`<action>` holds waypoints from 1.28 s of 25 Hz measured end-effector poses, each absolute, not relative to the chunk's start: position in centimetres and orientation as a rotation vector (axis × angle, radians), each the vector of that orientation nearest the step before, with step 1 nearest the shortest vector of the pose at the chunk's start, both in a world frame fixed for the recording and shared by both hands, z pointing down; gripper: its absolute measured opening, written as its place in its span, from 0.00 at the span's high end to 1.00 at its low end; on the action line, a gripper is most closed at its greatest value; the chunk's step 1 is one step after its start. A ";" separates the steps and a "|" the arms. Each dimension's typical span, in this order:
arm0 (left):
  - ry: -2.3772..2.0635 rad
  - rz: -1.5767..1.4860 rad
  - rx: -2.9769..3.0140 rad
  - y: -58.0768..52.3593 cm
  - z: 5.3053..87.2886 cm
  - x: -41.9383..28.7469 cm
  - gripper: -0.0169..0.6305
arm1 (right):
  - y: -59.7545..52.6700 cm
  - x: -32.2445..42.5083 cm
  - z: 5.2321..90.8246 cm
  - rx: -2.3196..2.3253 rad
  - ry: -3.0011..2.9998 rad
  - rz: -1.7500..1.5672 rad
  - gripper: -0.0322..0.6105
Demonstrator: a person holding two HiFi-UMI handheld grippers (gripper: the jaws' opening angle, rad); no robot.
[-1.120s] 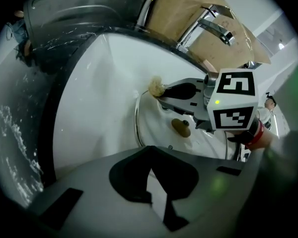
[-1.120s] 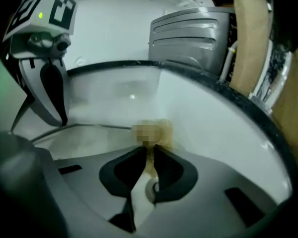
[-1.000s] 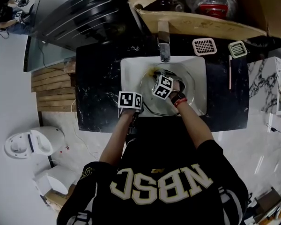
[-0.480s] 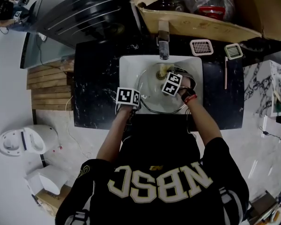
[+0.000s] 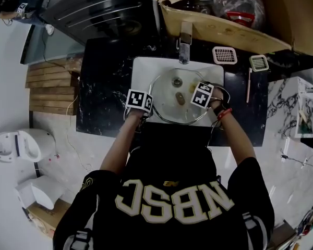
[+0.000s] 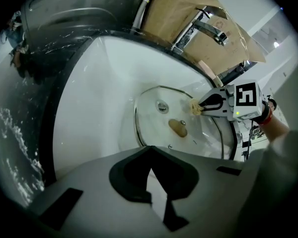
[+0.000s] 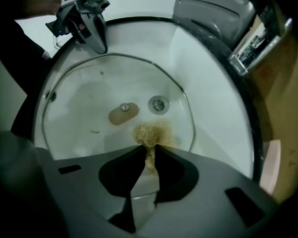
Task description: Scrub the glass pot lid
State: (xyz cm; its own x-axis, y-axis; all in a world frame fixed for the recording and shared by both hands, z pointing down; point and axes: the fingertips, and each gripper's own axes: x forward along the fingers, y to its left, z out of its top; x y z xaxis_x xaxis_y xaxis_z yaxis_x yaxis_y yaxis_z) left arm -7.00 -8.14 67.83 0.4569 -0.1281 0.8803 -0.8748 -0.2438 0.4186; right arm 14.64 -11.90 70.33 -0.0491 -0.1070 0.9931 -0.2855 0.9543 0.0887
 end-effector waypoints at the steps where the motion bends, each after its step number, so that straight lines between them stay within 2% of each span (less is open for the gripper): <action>1: -0.876 0.910 1.679 -8.1 67.8 -7.1 0.95 | -11.1 14.9 70.0 0.263 -1.614 0.175 0.85; 8: -0.875 0.909 1.675 -8.1 67.8 -7.0 0.95 | -6.3 16.3 67.7 0.013 -1.585 0.312 0.85; 15: -0.875 0.913 1.677 -8.0 67.8 -6.9 0.95 | -2.2 14.2 65.8 -0.185 -1.685 0.384 0.85; 32: -0.863 0.904 1.668 -8.0 67.8 -7.0 0.95 | 1.8 3.3 64.5 -0.294 -1.941 0.517 0.86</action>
